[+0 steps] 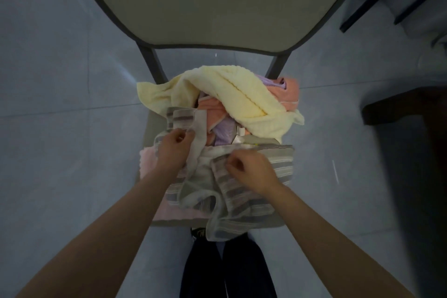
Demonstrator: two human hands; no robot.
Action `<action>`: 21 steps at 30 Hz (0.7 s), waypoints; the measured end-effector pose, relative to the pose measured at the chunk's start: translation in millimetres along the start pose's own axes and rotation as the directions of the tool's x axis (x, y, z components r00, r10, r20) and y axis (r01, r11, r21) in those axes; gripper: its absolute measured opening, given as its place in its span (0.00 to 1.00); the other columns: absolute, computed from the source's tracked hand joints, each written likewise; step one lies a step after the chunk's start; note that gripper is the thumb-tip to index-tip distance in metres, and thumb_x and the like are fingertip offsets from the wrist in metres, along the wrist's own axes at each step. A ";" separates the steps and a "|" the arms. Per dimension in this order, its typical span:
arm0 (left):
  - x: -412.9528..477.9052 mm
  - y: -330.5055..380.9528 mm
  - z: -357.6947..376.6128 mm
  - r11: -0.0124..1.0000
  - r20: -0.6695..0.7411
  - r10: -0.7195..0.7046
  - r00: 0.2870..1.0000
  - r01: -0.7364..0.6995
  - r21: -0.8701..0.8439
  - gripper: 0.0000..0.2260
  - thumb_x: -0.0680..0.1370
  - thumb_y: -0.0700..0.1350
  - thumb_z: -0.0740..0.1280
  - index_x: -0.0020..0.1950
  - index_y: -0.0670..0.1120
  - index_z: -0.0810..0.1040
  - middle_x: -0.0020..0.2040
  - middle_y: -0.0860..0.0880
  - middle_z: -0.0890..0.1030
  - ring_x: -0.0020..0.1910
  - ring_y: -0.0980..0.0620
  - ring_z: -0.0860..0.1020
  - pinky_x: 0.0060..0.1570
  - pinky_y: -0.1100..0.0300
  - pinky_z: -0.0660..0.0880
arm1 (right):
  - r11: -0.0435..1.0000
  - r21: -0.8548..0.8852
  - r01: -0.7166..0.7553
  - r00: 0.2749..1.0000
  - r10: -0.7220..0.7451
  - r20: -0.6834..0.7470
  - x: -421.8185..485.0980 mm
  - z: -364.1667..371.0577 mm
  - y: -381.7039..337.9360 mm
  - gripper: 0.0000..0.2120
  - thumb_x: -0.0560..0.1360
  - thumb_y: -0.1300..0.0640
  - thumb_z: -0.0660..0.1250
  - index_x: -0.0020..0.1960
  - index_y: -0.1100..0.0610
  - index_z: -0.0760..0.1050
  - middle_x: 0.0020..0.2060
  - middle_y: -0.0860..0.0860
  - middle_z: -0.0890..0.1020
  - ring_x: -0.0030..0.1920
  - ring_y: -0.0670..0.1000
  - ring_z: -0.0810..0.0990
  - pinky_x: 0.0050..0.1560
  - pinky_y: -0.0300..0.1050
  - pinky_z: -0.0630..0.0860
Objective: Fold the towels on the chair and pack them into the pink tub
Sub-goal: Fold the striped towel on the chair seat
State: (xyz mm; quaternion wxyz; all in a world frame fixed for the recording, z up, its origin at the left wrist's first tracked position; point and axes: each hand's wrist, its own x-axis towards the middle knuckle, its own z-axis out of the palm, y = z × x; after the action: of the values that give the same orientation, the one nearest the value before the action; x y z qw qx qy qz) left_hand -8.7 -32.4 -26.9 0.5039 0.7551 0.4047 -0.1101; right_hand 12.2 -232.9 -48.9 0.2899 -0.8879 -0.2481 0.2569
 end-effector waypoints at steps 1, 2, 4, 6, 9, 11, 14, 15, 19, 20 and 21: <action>2.4 -2.9 -1.3 0.997 -0.035 0.063 0.997 -0.062 0.036 0.14 0.77 0.48 0.63 0.34 0.44 0.69 0.29 0.49 0.68 0.30 0.51 0.66 0.33 0.59 0.64 | 0.997 -0.069 0.030 0.999 -0.032 -0.027 7.5 -3.4 -0.7 0.09 0.72 0.51 0.67 0.50 0.54 0.76 0.47 0.52 0.79 0.45 0.55 0.79 0.38 0.49 0.74; 2.8 -3.2 -2.8 0.992 -0.066 0.112 0.992 -0.107 0.067 0.14 0.77 0.46 0.63 0.33 0.43 0.67 0.29 0.48 0.66 0.30 0.51 0.64 0.34 0.59 0.63 | 0.990 -0.128 0.062 0.998 -0.058 0.029 14.1 -5.5 -2.3 0.15 0.71 0.52 0.68 0.57 0.53 0.75 0.54 0.52 0.77 0.49 0.55 0.78 0.41 0.50 0.75; 1.0 -2.1 -5.1 0.987 -0.106 0.141 0.984 -0.132 0.095 0.08 0.73 0.40 0.65 0.36 0.42 0.68 0.30 0.48 0.67 0.30 0.52 0.65 0.34 0.58 0.65 | 0.976 -0.200 0.081 0.971 -0.032 0.237 25.0 -7.8 -3.5 0.22 0.69 0.53 0.69 0.62 0.52 0.72 0.59 0.52 0.75 0.54 0.55 0.77 0.45 0.47 0.74; -4.7 1.1 -6.9 0.992 -0.103 0.119 0.988 -0.115 0.044 0.08 0.70 0.35 0.65 0.46 0.43 0.70 0.35 0.50 0.72 0.35 0.52 0.72 0.37 0.58 0.70 | 0.966 -0.231 0.118 0.944 -0.037 0.329 29.6 -11.7 -8.3 0.17 0.70 0.53 0.70 0.58 0.53 0.76 0.56 0.52 0.77 0.53 0.55 0.77 0.45 0.43 0.69; -14.4 7.6 -8.6 0.985 0.011 0.120 0.993 -0.118 -0.123 0.14 0.72 0.34 0.63 0.54 0.48 0.70 0.42 0.51 0.75 0.42 0.50 0.76 0.43 0.54 0.75 | 0.978 -0.091 0.187 0.963 -0.165 0.214 28.2 -25.6 -13.4 0.07 0.70 0.54 0.72 0.46 0.56 0.82 0.44 0.52 0.80 0.44 0.54 0.79 0.41 0.45 0.71; -21.6 13.9 -9.9 0.967 0.115 0.118 0.986 -0.088 -0.238 0.09 0.76 0.39 0.65 0.54 0.50 0.74 0.44 0.48 0.78 0.43 0.49 0.78 0.44 0.51 0.79 | 0.969 0.151 0.194 0.980 -0.199 0.023 24.8 -36.2 -17.2 0.05 0.70 0.57 0.74 0.44 0.57 0.84 0.37 0.51 0.80 0.38 0.48 0.78 0.39 0.44 0.74; -33.4 22.0 -12.9 0.954 0.195 0.141 0.971 -0.080 -0.290 0.05 0.79 0.43 0.63 0.51 0.49 0.78 0.47 0.45 0.82 0.45 0.48 0.81 0.45 0.49 0.81 | 0.848 0.488 0.208 0.974 -0.130 -0.188 22.0 -53.3 -36.9 0.07 0.69 0.63 0.74 0.47 0.57 0.83 0.39 0.51 0.81 0.40 0.44 0.79 0.43 0.39 0.75; -36.4 22.7 -14.0 0.950 0.220 0.153 0.964 -0.082 -0.300 0.06 0.79 0.43 0.63 0.51 0.46 0.79 0.45 0.45 0.82 0.43 0.49 0.81 0.43 0.49 0.81 | 0.830 0.511 0.224 0.968 -0.127 -0.219 23.6 -57.4 -43.8 0.08 0.69 0.64 0.73 0.48 0.58 0.82 0.40 0.52 0.82 0.41 0.45 0.79 0.44 0.39 0.75; -43.1 20.5 -20.3 0.957 0.344 0.230 0.911 -0.147 -0.251 0.09 0.80 0.42 0.61 0.51 0.45 0.81 0.39 0.49 0.82 0.35 0.54 0.79 0.32 0.59 0.78 | 0.882 0.435 0.180 0.978 -0.116 -0.171 34.7 -66.5 -62.0 0.17 0.69 0.59 0.75 0.58 0.56 0.79 0.43 0.49 0.81 0.42 0.45 0.77 0.45 0.35 0.74; -43.2 18.5 -22.3 0.962 0.365 0.235 0.901 -0.161 -0.222 0.09 0.80 0.41 0.61 0.52 0.44 0.81 0.40 0.48 0.82 0.36 0.53 0.80 0.32 0.60 0.78 | 0.890 0.427 0.159 0.985 -0.114 -0.130 36.7 -66.6 -62.6 0.20 0.69 0.58 0.75 0.61 0.55 0.78 0.41 0.47 0.80 0.40 0.45 0.77 0.45 0.35 0.74; -43.2 16.9 -24.3 0.964 0.382 0.243 0.891 -0.180 -0.193 0.09 0.80 0.40 0.61 0.53 0.43 0.81 0.41 0.46 0.83 0.36 0.53 0.80 0.32 0.60 0.79 | 0.896 0.420 0.141 0.989 -0.112 -0.094 38.0 -66.8 -62.9 0.22 0.69 0.57 0.75 0.62 0.55 0.77 0.40 0.45 0.79 0.39 0.44 0.76 0.44 0.35 0.74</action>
State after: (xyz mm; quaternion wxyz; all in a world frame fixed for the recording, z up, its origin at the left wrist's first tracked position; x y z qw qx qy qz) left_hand -30.4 -36.1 20.6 0.6417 0.7149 0.2146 -0.1762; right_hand 62.2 -191.8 26.4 0.5010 -0.7933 -0.2334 0.2553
